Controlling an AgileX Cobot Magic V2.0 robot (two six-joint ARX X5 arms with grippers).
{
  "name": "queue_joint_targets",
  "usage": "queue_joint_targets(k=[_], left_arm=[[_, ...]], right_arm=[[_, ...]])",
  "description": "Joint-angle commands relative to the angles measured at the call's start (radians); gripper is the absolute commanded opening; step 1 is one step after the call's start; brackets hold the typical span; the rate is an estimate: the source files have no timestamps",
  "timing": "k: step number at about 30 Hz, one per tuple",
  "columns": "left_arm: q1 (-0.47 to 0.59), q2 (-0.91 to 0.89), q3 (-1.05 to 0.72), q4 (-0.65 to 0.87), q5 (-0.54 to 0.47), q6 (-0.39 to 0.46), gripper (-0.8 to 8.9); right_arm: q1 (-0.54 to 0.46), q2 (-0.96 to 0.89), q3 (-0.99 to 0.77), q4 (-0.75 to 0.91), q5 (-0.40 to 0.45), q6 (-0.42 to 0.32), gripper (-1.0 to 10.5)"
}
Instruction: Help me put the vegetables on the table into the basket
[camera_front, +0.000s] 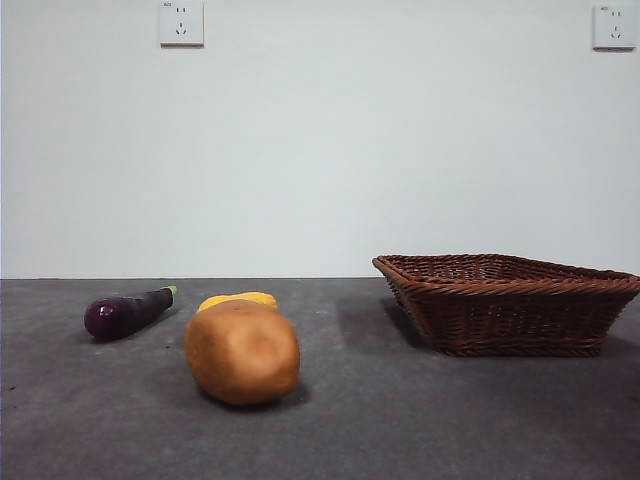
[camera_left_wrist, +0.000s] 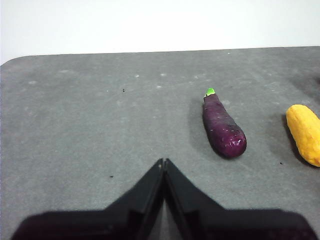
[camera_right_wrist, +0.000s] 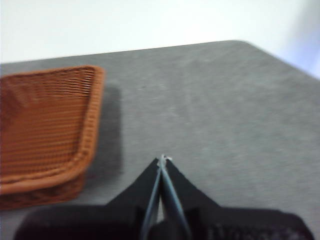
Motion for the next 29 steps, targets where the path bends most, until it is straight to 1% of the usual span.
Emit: queue_joint_targets(k=[1,8,10,12,15,20,25,29], left_arm=[[0.002,0.000,-0.010,0.012,0.003,0.002,-0.04],[0.002,0.000,-0.001,0.016,0.009,-0.057,-0.04],[0.002,0.000,0.009,0.030,0.041,-0.061,-0.05],[0.002,0.003,0.021,0.038,0.076,-0.071,-0.05],[0.002,0.015,0.049,0.037,0.108,-0.079,-0.05],[0.002,0.060,0.105,0.037,0.108,-0.089,-0.05],[0.002,0.146,0.182,0.037,0.108,-0.143,-0.05],[0.002,0.249,0.242,0.035,0.109,-0.151,-0.05]], right_arm=[[-0.001,-0.002,-0.009,0.002,-0.050,0.130,0.0],[0.000,-0.001,0.009,-0.015,-0.181,0.257,0.0],[0.000,0.000,0.027,-0.020,-0.210,0.295,-0.1],[-0.001,0.003,0.053,-0.037,-0.217,0.312,-0.1],[0.000,0.028,0.097,-0.039,-0.221,0.312,-0.1],[0.000,0.123,0.194,-0.047,-0.233,0.312,-0.1],[0.000,0.291,0.325,-0.106,-0.282,0.312,-0.1],[0.000,0.449,0.444,-0.200,-0.329,0.309,-0.1]])
